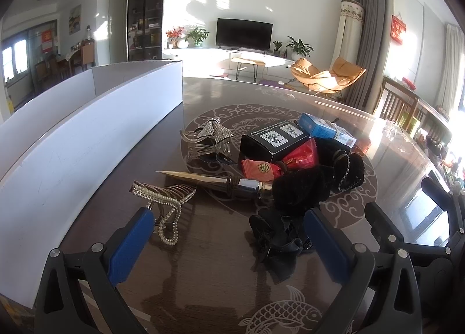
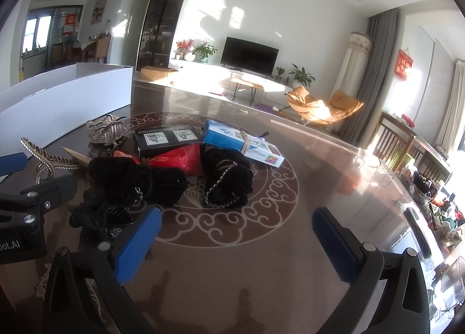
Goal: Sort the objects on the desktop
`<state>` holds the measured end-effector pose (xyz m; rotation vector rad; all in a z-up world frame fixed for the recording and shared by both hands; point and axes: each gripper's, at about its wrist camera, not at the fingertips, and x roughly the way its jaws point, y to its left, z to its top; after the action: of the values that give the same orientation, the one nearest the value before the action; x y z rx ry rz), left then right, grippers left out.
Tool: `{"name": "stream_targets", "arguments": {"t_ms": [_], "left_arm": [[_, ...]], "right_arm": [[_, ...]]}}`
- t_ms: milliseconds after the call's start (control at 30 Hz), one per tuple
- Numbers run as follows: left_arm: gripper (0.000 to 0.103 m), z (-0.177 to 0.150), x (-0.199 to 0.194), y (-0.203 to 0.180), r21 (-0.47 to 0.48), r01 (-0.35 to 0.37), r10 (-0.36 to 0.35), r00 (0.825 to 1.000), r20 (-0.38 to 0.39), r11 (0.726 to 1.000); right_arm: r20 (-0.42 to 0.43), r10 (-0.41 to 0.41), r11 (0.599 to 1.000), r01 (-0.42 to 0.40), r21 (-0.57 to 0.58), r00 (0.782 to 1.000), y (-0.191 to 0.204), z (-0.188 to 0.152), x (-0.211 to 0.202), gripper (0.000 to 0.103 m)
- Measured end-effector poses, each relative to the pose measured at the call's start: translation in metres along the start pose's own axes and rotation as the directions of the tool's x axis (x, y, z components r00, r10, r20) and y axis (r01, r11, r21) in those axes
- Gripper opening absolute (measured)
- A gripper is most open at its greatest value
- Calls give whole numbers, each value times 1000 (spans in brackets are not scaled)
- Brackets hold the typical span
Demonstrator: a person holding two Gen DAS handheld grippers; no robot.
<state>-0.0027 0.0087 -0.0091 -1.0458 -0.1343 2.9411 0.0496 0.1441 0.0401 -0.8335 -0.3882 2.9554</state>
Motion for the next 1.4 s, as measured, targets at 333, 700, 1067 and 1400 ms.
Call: {"name": "stream_targets", "arguments": {"t_ms": [333, 700, 1067, 1400], "left_arm": [[103, 0, 0, -1, 3, 0, 0, 1000, -1, 1000], [103, 0, 0, -1, 10, -1, 1, 1000, -2, 1000], [103, 1, 0, -1, 10, -1, 1, 1000, -2, 1000], [103, 0, 0, -2, 13, -1, 1, 1000, -3, 1000]], "right_arm": [[-1, 0, 1000, 0, 0, 1000, 0, 0, 0, 103], [-2, 0, 1000, 0, 0, 1000, 0, 0, 0, 103], [-3, 1, 1000, -1, -1, 1000, -1, 0, 0, 103], [-7, 1, 1000, -1, 0, 1000, 0, -2, 2, 103]]}}
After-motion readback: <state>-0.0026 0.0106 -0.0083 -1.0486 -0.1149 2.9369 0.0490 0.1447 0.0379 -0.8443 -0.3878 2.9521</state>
